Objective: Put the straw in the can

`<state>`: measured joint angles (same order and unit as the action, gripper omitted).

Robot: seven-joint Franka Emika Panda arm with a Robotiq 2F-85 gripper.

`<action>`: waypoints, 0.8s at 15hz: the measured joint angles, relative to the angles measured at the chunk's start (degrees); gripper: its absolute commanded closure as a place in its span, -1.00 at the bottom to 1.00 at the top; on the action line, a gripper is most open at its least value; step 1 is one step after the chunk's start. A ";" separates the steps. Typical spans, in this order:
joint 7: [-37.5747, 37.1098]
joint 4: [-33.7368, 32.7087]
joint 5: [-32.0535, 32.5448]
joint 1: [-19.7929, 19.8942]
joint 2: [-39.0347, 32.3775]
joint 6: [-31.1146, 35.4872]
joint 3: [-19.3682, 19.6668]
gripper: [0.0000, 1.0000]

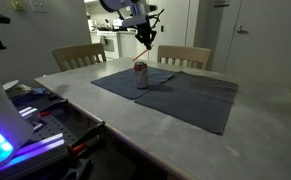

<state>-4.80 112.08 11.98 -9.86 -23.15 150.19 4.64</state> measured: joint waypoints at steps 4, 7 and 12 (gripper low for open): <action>-0.56 3.48 0.04 0.03 7.03 0.99 -0.35 0.96; -2.99 8.78 1.43 0.29 12.83 6.74 -0.31 0.96; -4.09 11.79 2.70 0.97 15.59 9.38 -0.67 0.82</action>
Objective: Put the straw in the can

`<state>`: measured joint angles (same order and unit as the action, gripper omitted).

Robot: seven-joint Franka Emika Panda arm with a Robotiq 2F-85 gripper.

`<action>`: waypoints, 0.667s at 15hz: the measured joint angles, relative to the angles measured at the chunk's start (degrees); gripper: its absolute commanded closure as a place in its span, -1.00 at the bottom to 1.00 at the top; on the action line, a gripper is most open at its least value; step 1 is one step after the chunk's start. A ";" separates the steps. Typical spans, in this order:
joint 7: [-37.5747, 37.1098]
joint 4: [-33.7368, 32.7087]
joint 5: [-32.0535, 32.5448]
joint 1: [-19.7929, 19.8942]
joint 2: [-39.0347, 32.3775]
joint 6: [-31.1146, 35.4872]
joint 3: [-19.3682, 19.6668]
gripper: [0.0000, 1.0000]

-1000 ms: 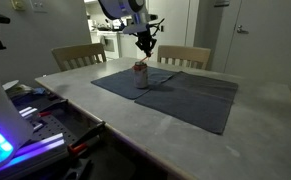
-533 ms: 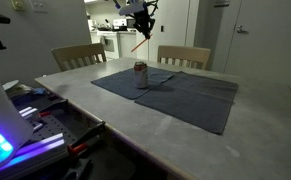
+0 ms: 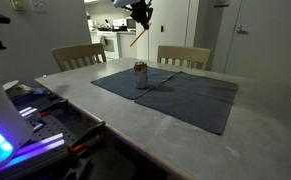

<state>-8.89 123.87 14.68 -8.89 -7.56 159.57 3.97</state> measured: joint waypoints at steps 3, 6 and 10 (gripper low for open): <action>0.00 -0.09 0.00 0.02 -0.38 0.01 -0.11 0.96; -0.48 -0.09 0.22 0.13 -0.32 0.10 -0.31 0.96; -11.84 -0.07 8.56 -0.89 0.27 0.06 1.62 0.96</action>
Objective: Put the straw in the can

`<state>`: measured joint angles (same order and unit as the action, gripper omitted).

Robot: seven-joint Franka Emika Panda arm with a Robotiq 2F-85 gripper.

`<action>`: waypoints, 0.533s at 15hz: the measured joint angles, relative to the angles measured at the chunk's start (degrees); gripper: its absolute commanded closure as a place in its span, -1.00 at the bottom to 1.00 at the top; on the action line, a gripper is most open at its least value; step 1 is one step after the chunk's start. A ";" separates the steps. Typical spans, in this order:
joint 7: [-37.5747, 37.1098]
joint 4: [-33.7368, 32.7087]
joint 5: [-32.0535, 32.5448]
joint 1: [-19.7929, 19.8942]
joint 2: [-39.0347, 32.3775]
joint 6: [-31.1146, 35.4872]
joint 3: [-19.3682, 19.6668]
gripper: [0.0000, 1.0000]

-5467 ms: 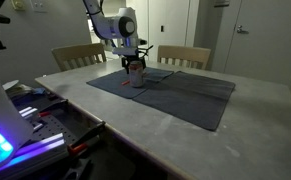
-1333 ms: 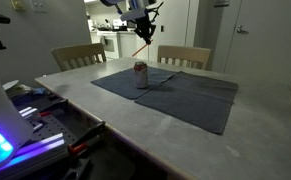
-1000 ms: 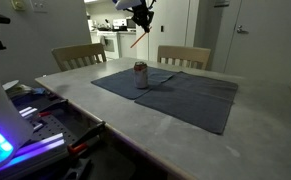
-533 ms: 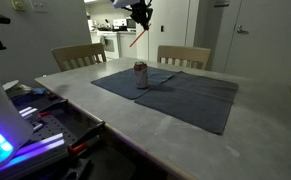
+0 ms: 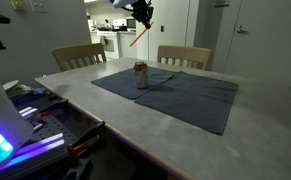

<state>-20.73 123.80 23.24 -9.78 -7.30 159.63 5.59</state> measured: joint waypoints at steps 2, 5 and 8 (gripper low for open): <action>-9.52 0.08 6.86 -0.58 0.67 -0.22 1.85 0.96; -21.23 1.11 14.54 -0.66 2.55 -0.87 3.78 0.96; -30.75 3.32 22.02 -0.66 5.67 -1.42 4.51 0.96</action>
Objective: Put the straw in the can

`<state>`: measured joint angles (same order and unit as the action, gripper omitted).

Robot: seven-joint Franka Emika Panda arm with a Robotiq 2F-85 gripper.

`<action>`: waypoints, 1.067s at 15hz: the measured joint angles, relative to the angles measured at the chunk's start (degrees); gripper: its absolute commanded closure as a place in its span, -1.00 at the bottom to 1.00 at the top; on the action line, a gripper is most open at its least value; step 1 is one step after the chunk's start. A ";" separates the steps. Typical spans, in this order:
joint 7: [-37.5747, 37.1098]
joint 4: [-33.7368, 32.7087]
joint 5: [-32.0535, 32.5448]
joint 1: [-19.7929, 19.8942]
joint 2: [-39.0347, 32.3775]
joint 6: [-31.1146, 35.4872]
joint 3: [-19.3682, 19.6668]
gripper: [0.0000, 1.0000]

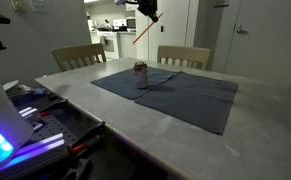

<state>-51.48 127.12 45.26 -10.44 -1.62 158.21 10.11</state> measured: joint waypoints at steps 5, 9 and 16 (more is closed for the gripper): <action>-14.72 5.10 13.84 0.03 6.49 -2.76 0.02 0.96; -25.68 10.22 24.23 0.13 11.16 -3.66 0.00 0.96; -45.47 18.71 42.07 0.31 18.36 -7.05 -0.48 0.96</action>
<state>-96.94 145.83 87.33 -10.14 16.74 151.15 9.63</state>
